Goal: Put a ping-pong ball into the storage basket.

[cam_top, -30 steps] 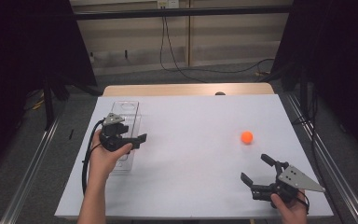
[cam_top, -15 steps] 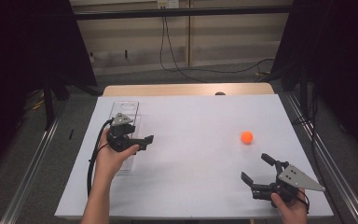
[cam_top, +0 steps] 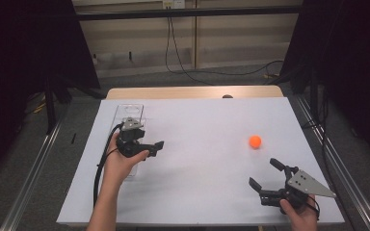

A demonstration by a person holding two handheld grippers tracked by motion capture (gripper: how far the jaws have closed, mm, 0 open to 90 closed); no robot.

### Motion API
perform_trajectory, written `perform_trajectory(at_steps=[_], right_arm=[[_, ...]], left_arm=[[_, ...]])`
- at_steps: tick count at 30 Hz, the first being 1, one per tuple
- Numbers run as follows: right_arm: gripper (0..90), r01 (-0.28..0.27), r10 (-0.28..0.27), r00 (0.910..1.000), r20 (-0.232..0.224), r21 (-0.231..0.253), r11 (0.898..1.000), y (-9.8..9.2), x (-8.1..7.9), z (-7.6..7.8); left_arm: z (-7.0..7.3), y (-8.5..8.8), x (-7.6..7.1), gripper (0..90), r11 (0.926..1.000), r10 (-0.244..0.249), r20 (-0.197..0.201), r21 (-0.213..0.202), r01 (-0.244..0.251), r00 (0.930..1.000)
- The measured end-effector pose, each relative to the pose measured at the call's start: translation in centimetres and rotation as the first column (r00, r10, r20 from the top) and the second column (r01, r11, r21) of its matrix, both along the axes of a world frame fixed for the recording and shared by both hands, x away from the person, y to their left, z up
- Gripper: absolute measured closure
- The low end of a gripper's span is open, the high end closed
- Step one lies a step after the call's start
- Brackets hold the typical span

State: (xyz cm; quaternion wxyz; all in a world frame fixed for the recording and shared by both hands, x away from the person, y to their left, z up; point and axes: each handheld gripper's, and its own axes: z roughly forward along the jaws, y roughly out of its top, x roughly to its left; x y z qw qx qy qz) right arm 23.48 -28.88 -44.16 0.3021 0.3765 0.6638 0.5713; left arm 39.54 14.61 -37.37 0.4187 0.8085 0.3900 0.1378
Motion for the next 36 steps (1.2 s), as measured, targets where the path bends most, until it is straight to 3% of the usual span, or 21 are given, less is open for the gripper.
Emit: perform_trajectory(at_steps=[5,36], right_arm=[[2.8,0.001,-0.001,1.0,-0.003,0.005,1.0,-0.1,0.0,0.0],[2.8,-0.002,0.002,1.0,-0.002,0.004,1.0,0.0,0.0,0.0]], left_arm=[[0.0,-0.4,-0.1,14.5,0.9997,-0.014,0.006,0.02,0.014,0.9999],[-1.0,-3.8,-0.3,12.6,0.9958,-0.092,-0.034,-0.01,0.091,0.9952]])
